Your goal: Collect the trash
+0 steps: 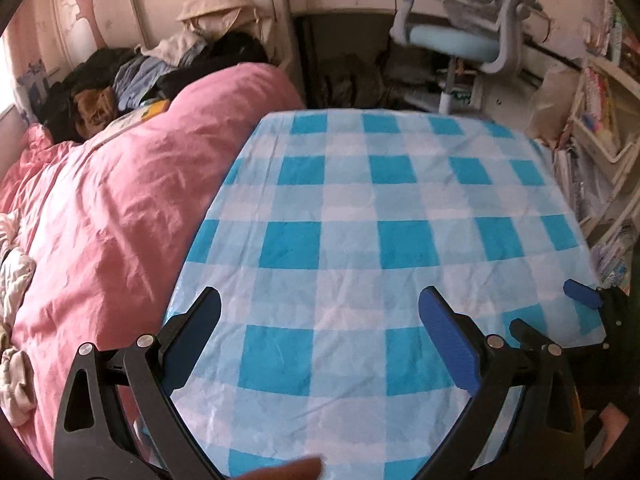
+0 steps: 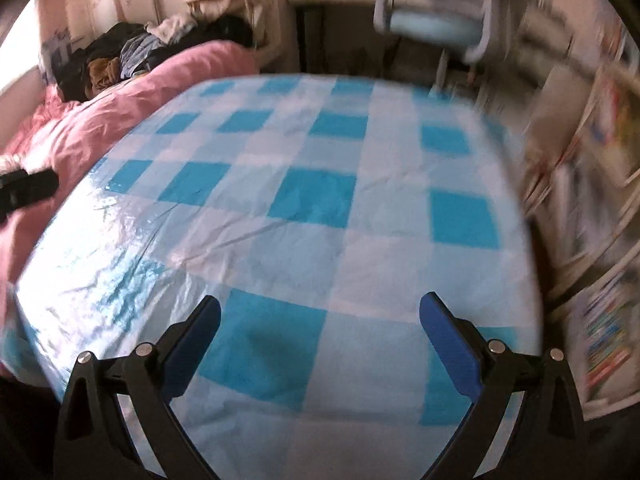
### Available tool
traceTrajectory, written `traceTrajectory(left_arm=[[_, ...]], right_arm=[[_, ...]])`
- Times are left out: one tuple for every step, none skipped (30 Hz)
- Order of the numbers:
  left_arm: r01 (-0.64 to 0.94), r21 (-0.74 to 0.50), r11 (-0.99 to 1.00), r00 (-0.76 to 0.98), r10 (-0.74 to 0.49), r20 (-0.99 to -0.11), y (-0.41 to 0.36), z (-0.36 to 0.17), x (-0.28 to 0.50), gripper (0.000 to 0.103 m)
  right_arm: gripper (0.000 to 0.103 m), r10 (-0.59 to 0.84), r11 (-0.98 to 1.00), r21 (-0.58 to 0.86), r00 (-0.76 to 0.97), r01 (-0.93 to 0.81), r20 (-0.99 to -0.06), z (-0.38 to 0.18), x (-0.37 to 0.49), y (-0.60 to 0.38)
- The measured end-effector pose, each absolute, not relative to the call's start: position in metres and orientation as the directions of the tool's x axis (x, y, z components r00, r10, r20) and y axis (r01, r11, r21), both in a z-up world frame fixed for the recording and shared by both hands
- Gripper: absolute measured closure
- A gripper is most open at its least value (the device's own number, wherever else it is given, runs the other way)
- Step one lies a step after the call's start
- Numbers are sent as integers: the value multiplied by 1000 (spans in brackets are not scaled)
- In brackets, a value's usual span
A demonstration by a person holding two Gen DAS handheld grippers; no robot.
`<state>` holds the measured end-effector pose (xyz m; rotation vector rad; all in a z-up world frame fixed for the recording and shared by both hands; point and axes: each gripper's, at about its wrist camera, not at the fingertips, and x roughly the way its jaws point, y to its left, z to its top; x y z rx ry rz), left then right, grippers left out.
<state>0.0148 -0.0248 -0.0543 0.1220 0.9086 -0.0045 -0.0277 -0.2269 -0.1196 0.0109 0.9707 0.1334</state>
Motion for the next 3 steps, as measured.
traceTrajectory(left_arm=[[59,103,993,603,46,-796,-25,-57,19,7],[67,97,993,591,39,-806,-25,-60,23,7],[73,93,993,584,33,-811,-26,-61,24,7]], right_arm=[[8,78,993,11,560,-121,-825,-118,-23,-224],[8,70,992,-1,554,-128,-830,-119,-21,-223],[8,74,991,-1,544,-135,-836,-121,-18,-223]])
